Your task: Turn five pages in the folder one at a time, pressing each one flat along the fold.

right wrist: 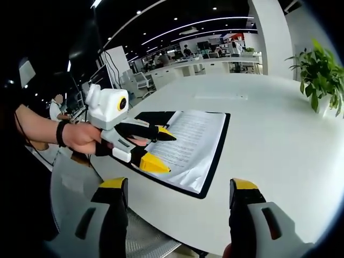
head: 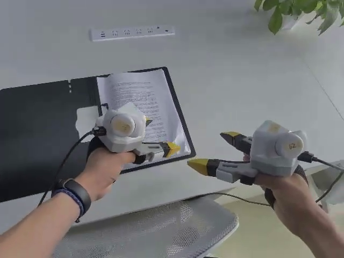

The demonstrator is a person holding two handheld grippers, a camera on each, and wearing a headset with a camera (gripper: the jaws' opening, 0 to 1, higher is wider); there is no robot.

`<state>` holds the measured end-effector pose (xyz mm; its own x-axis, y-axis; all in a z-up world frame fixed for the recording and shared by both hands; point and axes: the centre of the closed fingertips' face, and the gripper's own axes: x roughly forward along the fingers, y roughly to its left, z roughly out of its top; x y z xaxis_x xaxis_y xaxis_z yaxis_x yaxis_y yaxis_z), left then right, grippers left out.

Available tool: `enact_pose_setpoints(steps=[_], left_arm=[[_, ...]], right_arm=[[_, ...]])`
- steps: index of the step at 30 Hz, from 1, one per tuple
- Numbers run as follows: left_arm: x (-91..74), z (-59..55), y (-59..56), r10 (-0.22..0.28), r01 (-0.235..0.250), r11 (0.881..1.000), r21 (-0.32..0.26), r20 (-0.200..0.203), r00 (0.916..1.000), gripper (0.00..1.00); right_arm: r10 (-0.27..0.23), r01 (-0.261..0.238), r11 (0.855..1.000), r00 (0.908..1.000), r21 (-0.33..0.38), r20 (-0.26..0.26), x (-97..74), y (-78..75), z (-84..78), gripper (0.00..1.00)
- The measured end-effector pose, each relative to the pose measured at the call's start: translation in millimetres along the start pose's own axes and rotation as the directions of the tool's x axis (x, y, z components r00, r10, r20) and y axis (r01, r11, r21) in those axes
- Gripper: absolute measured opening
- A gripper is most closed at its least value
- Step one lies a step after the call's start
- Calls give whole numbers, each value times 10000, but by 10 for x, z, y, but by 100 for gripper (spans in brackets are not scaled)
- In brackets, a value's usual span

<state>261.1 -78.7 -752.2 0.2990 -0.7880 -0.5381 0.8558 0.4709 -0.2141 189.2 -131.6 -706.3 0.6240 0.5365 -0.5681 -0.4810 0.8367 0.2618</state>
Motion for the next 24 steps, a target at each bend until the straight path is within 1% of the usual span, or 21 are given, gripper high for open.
enact_pose_setpoints(steps=[3,5,7,8,11,12,14,15,17,18,20,21,22,24], left_arm=[[108,-67,-1,159,-159,9999,3,-181,9997,55],[168,-122,1,276,-276,9996,2,-301,9992,50],[211,-175,-2,361,-361,9993,21,-449,9983,47],[227,-193,-10,388,-385,9992,53,-480,9981,45],[324,-313,-26,442,-430,9989,195,-655,9969,43],[340,-334,-32,452,-437,9988,230,-702,9965,43],[381,-394,-28,640,-612,9975,348,-840,9944,41],[385,-402,-27,683,-652,9971,382,-854,9940,41],[390,-403,-3,982,-932,9935,650,-784,9921,38],[384,-410,33,1287,-1218,9885,893,-767,9887,36],[390,-418,80,1657,-1588,9814,1082,-583,9844,31],[395,-421,56,1583,-1521,9828,1044,-544,9859,30],[401,-420,42,1614,-1560,9821,1053,-450,9859,30],[405,-418,22,1669,-1613,9788,1266,-353,9853,28]], right_arm=[[3,-3,9999,10000,115,-43,1,-2,-36,76],[4,-3,9998,10000,189,-35,5,-8,-44,76],[15,-14,9998,10000,222,-35,15,1,-46,76],[37,-36,9997,10000,223,-46,17,8,-47,76],[119,-117,9997,9999,197,-75,21,15,-41,76],[131,-130,9997,9999,183,-87,22,12,-40,76],[136,-134,9998,9999,168,-105,22,-3,-38,76],[140,-139,9998,9999,166,-94,20,-9,-34,75],[113,-112,9997,9999,194,-45,14,-30,-20,75],[111,-110,9997,9999,218,-37,10,-36,-15,75],[117,-116,9996,9999,246,-33,9,-49,-15,75],[115,-114,9996,9999,248,-49,10,-54,-19,75],[110,-108,9997,9999,234,-77,10,-63,-24,75],[111,-109,9996,9999,249,-83,10,-69,-27,75]])
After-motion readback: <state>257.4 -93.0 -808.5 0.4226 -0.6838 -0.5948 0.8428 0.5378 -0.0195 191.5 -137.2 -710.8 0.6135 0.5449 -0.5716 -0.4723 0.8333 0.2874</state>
